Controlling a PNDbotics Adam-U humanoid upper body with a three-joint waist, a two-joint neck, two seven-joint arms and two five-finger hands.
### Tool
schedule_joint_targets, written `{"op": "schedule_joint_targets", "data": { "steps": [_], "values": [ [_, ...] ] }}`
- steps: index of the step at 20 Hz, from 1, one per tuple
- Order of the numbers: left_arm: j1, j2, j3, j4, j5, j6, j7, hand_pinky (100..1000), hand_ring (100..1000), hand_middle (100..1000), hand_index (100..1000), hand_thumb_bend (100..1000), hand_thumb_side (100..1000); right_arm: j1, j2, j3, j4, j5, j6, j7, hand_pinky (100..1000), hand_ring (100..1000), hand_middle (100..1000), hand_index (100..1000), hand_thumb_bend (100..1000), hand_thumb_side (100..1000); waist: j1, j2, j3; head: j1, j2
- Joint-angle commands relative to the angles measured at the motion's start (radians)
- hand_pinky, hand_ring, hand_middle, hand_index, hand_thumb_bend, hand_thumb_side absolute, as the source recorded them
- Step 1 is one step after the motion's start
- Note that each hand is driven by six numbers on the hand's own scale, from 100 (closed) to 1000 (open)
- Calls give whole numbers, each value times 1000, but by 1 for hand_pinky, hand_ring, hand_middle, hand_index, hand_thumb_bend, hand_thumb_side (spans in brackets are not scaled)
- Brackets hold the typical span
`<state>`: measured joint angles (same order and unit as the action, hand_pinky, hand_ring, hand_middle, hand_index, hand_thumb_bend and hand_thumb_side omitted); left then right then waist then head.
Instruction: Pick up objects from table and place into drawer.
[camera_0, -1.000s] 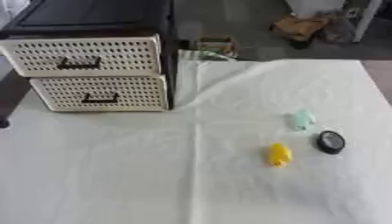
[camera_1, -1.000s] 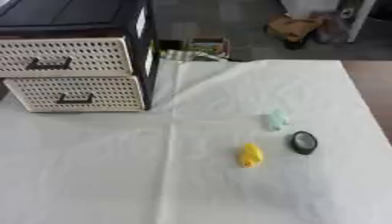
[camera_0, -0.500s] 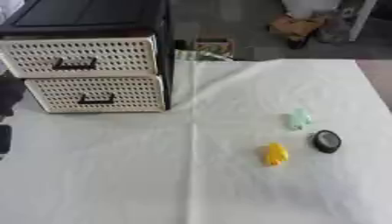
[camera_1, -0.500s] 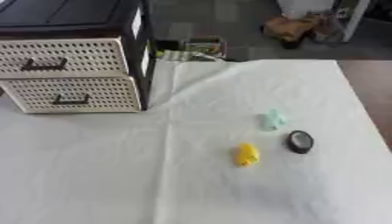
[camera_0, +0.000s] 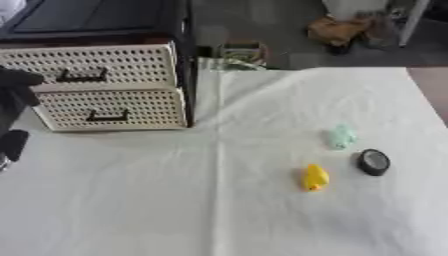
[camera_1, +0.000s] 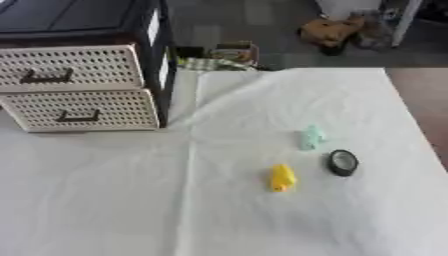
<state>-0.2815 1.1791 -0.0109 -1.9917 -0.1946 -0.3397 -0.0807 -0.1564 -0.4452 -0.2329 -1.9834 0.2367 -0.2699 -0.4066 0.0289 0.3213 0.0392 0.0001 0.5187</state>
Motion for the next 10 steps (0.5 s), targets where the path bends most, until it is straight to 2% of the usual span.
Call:
{"op": "schedule_joint_targets", "data": {
  "steps": [1,4,6,7,10],
  "values": [
    [-35,67,8,-8,5,38,-42,233,436,541,940,105,408,-2,-32,-2,-17,9,-2,3,736,683,420,820,352,1000,1,-14,-1,0,-11],
    [-63,83,-1,-8,-13,76,-80,180,384,499,957,105,408,-3,-32,-1,-17,9,-2,5,736,684,420,820,352,1000,1,-13,-4,2,-13],
    [-76,88,-13,-4,-30,102,-105,137,337,436,968,105,408,-4,-33,0,-17,9,-2,7,737,684,420,820,353,1000,1,-13,-8,4,-14],
    [-82,90,-20,2,-38,114,-118,100,289,386,964,105,408,-5,-33,1,-17,8,-2,7,737,684,420,820,354,1000,2,-12,-9,6,-15],
    [-104,86,-37,23,-50,152,-156,100,111,247,950,105,408,-5,-31,2,-17,7,-1,9,737,684,418,820,356,1000,4,-11,-13,9,-17]
  ]
}}
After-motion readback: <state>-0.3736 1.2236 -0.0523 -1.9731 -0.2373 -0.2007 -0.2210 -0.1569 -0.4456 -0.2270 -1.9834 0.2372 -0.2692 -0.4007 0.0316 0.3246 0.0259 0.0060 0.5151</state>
